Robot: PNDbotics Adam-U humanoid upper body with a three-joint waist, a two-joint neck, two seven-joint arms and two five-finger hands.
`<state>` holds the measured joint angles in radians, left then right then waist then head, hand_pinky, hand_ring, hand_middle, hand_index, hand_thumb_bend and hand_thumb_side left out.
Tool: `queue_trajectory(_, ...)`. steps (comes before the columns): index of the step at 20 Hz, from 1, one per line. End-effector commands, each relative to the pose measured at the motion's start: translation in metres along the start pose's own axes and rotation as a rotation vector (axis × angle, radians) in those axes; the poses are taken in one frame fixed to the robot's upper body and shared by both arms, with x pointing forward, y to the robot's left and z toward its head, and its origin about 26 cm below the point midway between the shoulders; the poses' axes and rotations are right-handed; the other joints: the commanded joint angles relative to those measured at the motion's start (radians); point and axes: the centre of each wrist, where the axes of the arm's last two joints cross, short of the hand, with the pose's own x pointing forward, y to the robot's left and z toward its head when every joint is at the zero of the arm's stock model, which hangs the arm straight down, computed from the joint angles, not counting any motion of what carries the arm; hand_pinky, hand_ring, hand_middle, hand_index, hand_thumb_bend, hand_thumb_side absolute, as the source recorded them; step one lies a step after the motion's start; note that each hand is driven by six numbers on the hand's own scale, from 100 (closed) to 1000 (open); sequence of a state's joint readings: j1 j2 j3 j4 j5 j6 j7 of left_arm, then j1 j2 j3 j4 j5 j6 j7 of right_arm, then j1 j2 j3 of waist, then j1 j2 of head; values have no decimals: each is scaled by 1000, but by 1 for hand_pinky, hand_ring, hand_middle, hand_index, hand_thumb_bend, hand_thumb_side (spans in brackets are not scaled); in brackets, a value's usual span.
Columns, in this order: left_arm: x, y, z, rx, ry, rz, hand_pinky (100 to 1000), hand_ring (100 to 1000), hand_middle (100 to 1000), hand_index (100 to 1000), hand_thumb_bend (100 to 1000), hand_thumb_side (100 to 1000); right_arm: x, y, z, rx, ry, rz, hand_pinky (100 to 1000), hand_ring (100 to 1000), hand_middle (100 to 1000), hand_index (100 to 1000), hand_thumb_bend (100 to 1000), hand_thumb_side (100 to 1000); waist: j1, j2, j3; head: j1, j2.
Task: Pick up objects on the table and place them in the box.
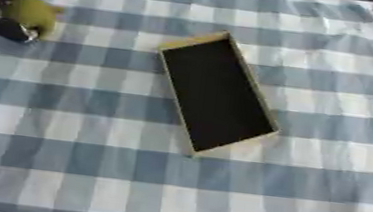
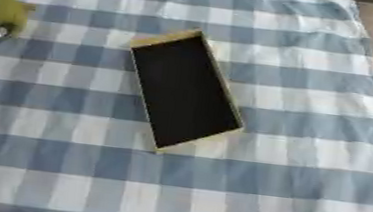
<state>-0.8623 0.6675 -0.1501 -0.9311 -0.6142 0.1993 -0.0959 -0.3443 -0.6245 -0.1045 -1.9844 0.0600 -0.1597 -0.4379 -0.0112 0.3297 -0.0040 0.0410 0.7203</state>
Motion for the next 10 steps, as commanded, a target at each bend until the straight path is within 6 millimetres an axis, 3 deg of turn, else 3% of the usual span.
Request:
queue_trajectory(1,0,20,0,89,-13,-11,442,488,476,661,137,100,6,-3,-7,0,-32,3,796,665,654,695,100,607,1,-19,0,1,-1)
queue_trajectory(2,1,24,2,116,-26,-7,439,487,476,662,100,100,6,-4,-7,0,-32,4,795,664,653,696,100,606,1,-19,0,1,0)
queue_trajectory(3,3,29,5,149,-50,-9,437,486,474,661,133,100,6,-4,-7,-1,-33,5,795,663,652,696,100,606,1,-19,0,1,0)
queue_trajectory(10,21,50,16,238,-136,-37,433,483,471,658,129,100,6,-4,-7,0,-39,3,795,661,650,694,100,602,2,-24,-4,0,5)
